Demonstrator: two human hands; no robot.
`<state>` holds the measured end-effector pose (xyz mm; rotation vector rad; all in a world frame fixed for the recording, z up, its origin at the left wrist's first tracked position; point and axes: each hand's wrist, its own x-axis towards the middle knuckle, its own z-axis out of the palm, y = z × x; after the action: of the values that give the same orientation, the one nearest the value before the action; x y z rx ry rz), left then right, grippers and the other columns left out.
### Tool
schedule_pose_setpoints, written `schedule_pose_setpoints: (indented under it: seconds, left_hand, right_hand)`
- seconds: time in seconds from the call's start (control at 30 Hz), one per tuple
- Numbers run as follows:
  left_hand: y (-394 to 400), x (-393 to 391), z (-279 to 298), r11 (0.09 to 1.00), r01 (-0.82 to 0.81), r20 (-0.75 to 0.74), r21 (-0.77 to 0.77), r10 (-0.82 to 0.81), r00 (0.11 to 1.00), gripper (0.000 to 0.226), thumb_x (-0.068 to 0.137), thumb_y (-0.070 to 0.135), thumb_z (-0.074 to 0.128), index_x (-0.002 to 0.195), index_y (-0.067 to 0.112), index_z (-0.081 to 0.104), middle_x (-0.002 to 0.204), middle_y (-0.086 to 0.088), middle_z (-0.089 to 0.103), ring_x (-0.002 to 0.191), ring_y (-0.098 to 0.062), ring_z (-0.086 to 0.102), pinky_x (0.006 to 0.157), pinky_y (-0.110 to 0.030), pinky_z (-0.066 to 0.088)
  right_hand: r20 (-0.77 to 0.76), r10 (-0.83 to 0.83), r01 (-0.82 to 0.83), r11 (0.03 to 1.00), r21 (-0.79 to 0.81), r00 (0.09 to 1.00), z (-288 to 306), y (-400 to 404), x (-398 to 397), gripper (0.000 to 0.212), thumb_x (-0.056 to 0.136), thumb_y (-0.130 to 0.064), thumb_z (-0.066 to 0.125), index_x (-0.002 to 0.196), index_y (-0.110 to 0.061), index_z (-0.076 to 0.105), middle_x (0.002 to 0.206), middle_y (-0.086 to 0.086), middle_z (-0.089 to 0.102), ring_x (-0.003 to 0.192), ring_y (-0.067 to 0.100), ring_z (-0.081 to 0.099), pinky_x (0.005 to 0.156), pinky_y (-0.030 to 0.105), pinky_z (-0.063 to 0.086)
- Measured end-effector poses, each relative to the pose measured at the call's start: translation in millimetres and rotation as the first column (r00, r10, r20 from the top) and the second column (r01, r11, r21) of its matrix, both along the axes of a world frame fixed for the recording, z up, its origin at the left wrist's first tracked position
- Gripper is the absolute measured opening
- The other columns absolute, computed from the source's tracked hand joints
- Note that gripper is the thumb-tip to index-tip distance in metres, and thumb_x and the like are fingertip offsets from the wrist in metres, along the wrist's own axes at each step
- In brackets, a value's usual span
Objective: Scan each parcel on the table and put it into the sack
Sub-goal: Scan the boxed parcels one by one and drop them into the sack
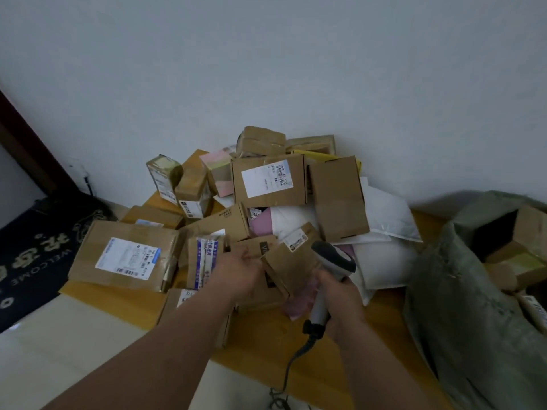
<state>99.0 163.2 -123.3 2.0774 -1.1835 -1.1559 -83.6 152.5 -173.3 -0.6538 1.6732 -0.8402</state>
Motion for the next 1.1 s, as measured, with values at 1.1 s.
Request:
schedule_pose_setpoints:
  seconds: [1.1]
  left_hand:
    - [81,-43,49,0.362,0.657,0.639,-0.661,-0.189,0.746,0.033,0.084,0.031,0.046,0.105,0.017,0.067,0.107,-0.001,0.06,0.08,-0.021,0.061,0.046,-0.028,0.05]
  right_hand:
    - [0.426,-0.326,0.475,0.824,-0.308,0.844,87,76,20,0.063,0.054,-0.052,0.089,0.108,-0.027,0.068,0.102,0.002,0.077,0.098,0.028,0.072,0.094,0.053,0.054]
